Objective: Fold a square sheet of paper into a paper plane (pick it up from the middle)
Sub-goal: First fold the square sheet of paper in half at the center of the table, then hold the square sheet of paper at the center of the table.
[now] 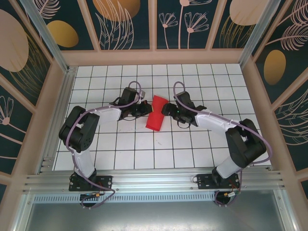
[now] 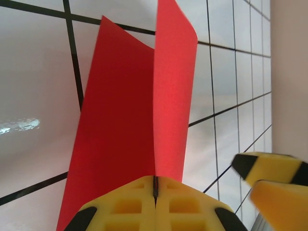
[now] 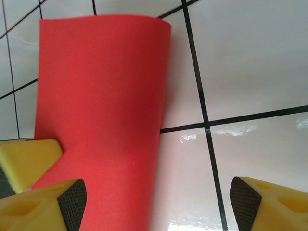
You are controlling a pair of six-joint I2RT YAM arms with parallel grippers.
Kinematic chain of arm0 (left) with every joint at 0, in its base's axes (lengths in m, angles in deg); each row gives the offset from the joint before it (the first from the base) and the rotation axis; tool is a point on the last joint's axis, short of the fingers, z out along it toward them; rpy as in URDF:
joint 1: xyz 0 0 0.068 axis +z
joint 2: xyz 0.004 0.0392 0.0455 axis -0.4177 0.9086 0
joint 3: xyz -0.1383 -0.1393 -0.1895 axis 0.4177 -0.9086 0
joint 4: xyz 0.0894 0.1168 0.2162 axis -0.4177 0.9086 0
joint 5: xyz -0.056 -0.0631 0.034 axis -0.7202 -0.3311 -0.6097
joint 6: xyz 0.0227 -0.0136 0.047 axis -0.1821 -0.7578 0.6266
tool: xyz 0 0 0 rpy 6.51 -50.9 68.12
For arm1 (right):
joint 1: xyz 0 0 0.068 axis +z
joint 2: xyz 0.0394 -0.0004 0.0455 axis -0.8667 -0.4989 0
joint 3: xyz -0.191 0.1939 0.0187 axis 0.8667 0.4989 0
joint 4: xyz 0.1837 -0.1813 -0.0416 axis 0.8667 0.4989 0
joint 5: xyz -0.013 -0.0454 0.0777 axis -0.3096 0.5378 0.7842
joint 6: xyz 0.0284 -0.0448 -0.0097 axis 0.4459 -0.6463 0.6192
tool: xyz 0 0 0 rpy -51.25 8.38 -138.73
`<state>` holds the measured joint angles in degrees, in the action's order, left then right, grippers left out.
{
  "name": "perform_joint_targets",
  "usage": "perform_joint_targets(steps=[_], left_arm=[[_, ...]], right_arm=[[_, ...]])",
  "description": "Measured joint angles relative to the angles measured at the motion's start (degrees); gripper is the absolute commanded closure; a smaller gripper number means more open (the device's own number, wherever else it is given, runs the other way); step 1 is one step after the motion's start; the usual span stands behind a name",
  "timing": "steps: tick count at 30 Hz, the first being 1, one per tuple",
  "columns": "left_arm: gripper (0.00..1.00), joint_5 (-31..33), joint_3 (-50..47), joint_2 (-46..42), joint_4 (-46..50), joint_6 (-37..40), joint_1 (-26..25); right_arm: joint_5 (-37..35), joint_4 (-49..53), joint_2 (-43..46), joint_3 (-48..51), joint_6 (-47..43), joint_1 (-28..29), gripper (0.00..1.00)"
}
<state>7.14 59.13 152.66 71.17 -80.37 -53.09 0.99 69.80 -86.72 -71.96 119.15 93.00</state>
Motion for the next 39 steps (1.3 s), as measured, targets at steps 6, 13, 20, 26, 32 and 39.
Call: perform_joint_targets(steps=[6,13,20,26,32,39], left_arm=[[1.00,1.1,-1.2,1.2,-6.3,-6.6,-1.6],[1.00,1.8,-1.2,3.1,-6.8,-7.3,-1.9],[1.00,3.3,-1.2,4.2,-6.1,-6.1,-1.9],[1.00,4.1,-0.6,5.0,-4.2,-4.1,-1.9],[1.00,4.3,0.8,5.8,-3.1,-2.6,-1.9],[0.92,5.5,1.7,6.2,-0.9,-1.5,-1.9]], right_arm=[[3.1,-0.2,-4.8,-2.4,-0.2,-0.7,0.23],[7.6,-0.8,-7.9,-5.0,-3.4,-1.2,0.32],[10.4,-1.0,-11.4,-5.4,-6.2,-2.8,0.38],[10.5,-1.0,-13.2,-6.7,-7.0,-2.8,0.45],[11.5,-1.0,-15.0,-7.9,-7.9,-2.8,0.52],[11.9,-0.9,-16.3,-8.3,-7.9,-2.8,0.56]])
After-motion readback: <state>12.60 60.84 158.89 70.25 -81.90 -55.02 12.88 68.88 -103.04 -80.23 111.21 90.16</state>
